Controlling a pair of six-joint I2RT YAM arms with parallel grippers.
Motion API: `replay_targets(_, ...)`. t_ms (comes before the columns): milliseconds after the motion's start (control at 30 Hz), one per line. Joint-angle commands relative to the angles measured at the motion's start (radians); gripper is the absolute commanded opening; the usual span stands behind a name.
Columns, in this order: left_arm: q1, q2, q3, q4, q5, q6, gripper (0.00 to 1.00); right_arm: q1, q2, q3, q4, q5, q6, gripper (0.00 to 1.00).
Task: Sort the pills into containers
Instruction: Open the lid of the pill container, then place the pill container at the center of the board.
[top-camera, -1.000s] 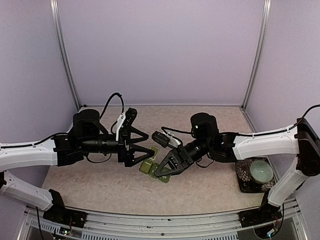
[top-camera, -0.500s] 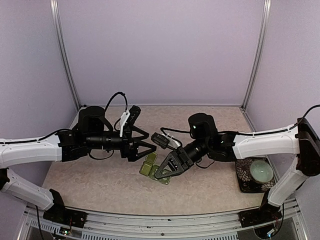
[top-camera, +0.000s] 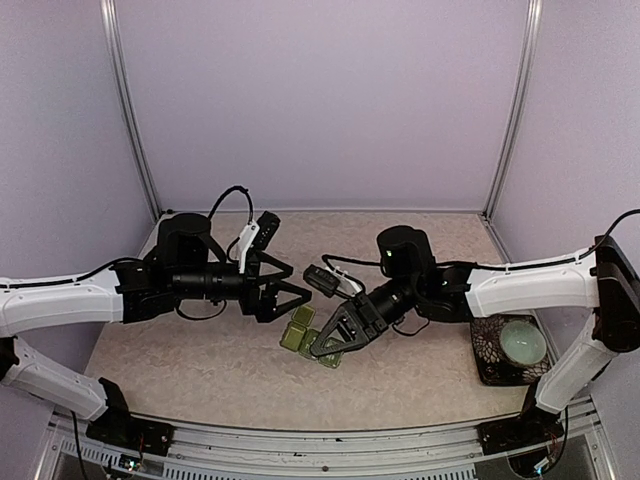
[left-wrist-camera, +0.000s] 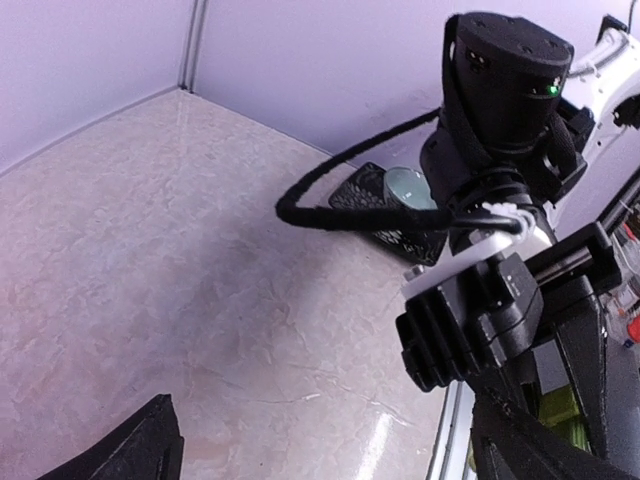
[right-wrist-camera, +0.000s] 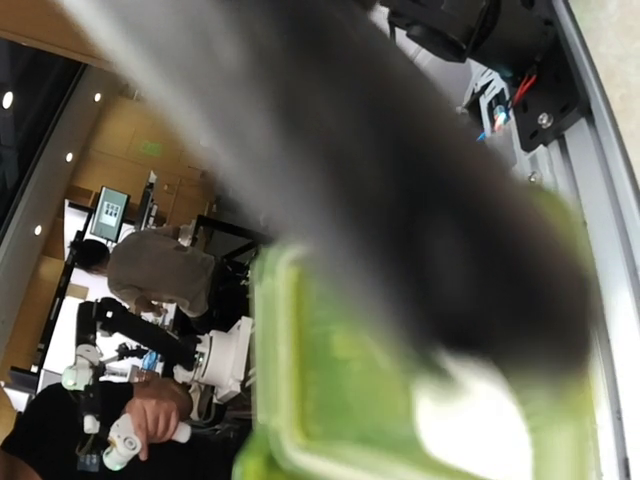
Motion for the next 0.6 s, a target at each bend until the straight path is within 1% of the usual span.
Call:
replay_targets(0, 0.018, -0.076, -0.021, 0.075, -0.11, -0.088, 0.99, -0.024, -0.004, 0.01, 0.005, -0.01, -0.015, 0.0)
replay_targets(100, 0.022, -0.13, -0.052, 0.092, -0.166, -0.129, 0.99, -0.046, 0.002, 0.001, 0.006, -0.011, -0.014, 0.0)
replay_targets(233, 0.028, -0.216, -0.1, 0.077, -0.301, -0.184, 0.99, -0.091, 0.032, -0.006, 0.005, -0.01, -0.019, 0.0)
replay_targets(333, 0.038, -0.267, -0.141, 0.06, -0.352, -0.226, 0.99, -0.142, 0.076, -0.005, 0.008, -0.017, -0.04, 0.0)
replay_targets(500, 0.042, -0.317, -0.184, 0.027, -0.381, -0.255, 0.99, -0.235, 0.226, 0.04, -0.008, -0.026, -0.102, 0.0)
replay_targets(567, 0.041, -0.338, -0.2, 0.022, -0.387, -0.267, 0.99, -0.26, 0.294, 0.081, -0.046, -0.015, -0.147, 0.0)
